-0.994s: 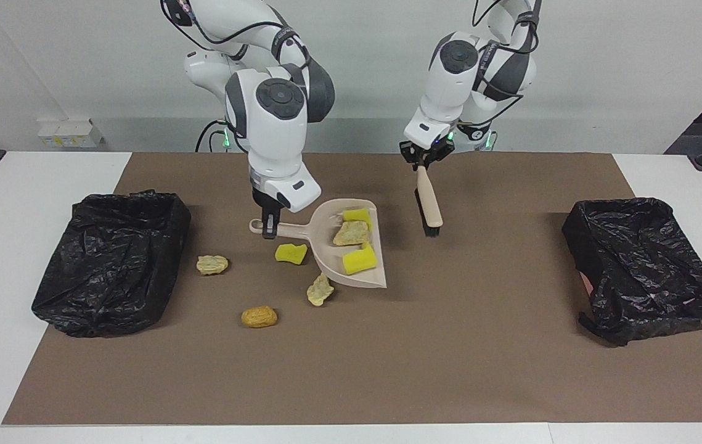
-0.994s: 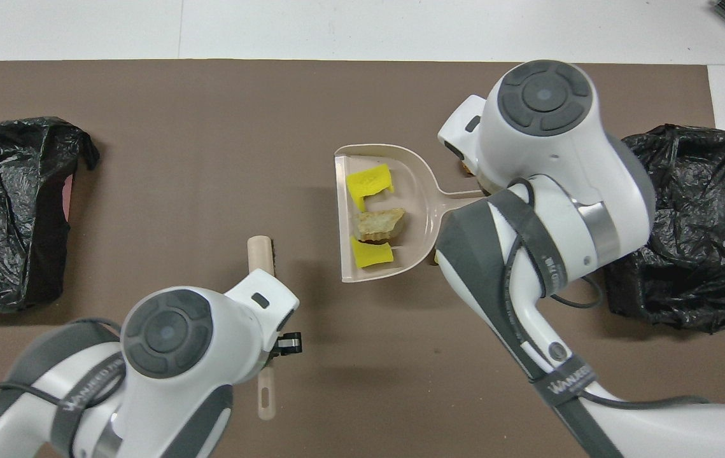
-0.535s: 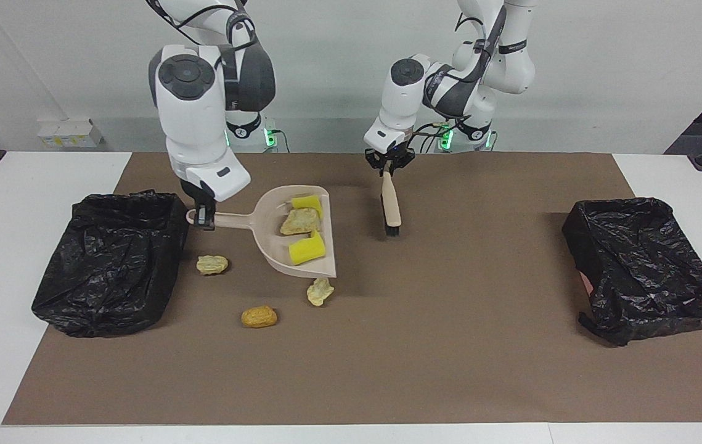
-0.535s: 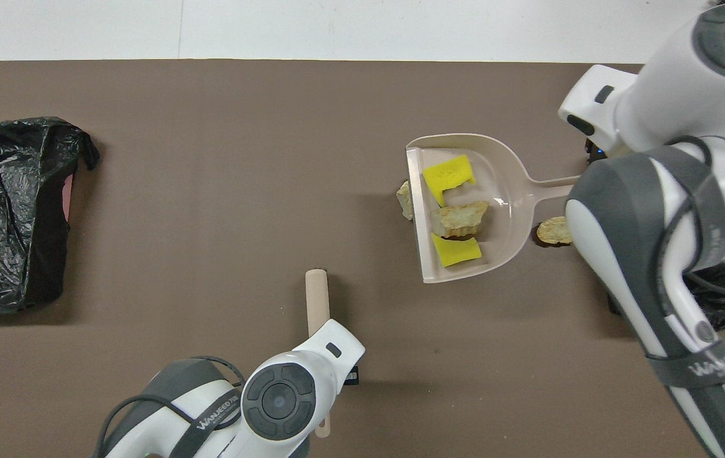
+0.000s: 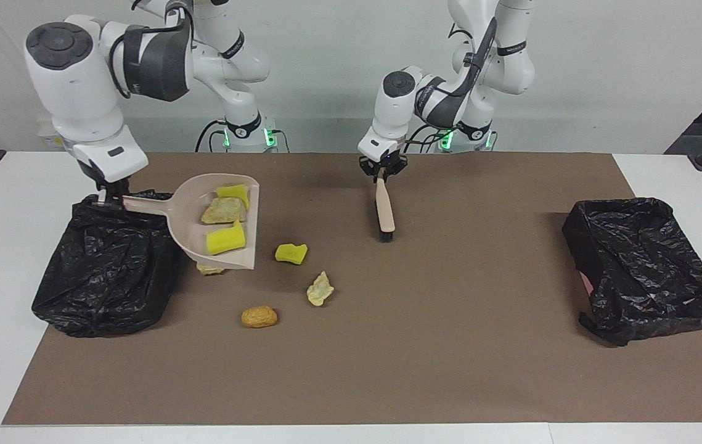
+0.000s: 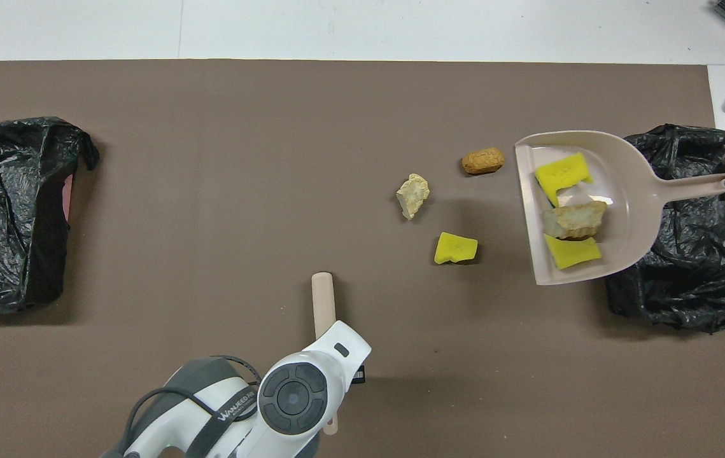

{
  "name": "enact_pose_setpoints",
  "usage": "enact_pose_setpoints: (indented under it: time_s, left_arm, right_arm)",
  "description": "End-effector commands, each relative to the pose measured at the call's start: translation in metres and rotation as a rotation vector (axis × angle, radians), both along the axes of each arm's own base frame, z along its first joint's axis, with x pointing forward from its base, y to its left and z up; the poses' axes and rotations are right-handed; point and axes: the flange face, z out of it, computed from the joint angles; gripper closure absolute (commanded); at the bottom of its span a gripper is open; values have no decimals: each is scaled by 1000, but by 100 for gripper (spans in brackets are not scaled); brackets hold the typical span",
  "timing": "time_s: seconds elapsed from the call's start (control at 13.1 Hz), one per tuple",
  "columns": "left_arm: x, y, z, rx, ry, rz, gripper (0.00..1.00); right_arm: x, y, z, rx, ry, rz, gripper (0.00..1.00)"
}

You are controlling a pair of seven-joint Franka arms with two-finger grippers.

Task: Sweep and dump trash in bin
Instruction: 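Carry the loaded dustpan with the right gripper toward the nearby trash bag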

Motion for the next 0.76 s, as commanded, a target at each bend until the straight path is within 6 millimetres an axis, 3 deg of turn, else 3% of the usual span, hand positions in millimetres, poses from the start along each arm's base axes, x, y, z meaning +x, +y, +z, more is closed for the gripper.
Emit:
enact_pose_setpoints:
  time_s: [0.0, 0.08, 0.15, 0.23, 0.31, 0.46, 0.69]
  left_arm:
    - [-6, 3, -3, -10, -2, 15, 68]
    - [-5, 3, -3, -9, -1, 14, 32]
    - [-3, 3, -1, -7, 3, 14, 12]
    - [2, 5, 1, -11, 1, 12, 0]
    - [13, 8, 6, -20, -7, 32, 0]
    - [44, 22, 22, -42, -37, 89, 0]
    - [92, 67, 38, -59, -72, 102, 0]
  right_arm:
    - [-13, -57, 8, -53, 8, -10, 100]
    - [-14, -73, 9, -81, 2, -7, 100]
    - [-16, -90, 11, -103, -14, -23, 100]
    - [-21, -117, 14, -118, -42, -63, 100]
    - [-24, -132, 13, -133, -63, -78, 100]
    - [-24, -142, 18, -241, -110, -116, 100]
    - [-27, -143, 18, -374, -153, -268, 100]
